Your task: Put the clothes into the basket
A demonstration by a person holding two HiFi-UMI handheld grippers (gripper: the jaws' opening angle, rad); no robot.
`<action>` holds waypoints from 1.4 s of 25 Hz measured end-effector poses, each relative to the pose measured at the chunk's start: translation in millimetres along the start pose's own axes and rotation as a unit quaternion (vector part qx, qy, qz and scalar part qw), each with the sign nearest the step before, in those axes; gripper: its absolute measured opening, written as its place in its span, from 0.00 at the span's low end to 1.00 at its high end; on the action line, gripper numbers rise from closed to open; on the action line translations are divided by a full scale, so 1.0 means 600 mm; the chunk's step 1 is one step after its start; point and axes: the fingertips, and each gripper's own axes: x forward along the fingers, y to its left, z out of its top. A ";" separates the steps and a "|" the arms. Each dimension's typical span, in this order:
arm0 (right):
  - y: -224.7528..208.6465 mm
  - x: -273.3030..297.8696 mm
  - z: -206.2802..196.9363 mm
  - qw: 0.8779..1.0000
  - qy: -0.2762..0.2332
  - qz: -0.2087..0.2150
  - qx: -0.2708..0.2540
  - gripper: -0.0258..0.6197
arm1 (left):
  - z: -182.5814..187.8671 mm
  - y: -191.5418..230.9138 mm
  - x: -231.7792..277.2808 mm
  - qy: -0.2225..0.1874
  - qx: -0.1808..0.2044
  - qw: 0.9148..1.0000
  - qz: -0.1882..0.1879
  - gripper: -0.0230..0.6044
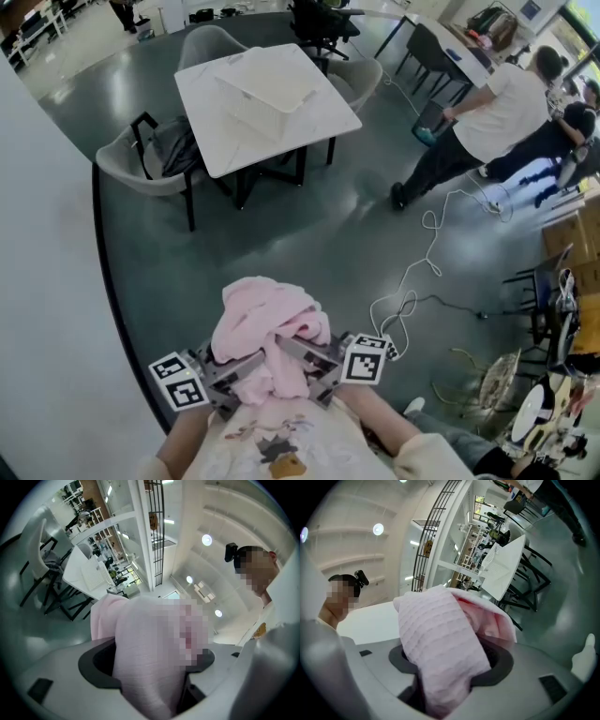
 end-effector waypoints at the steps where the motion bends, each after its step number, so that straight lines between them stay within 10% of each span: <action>1: 0.002 0.002 -0.002 1.000 0.002 0.000 -0.002 0.46 | -0.001 0.001 -0.003 -0.001 -0.003 1.000 0.000 0.62; 19: -0.053 0.018 0.054 0.999 0.000 -0.020 0.026 0.46 | 0.029 0.050 0.051 0.016 -0.034 0.999 0.015 0.62; 35: -0.132 0.055 0.393 1.000 -0.026 0.013 0.011 0.46 | 0.238 0.106 0.326 0.033 0.004 0.999 0.018 0.62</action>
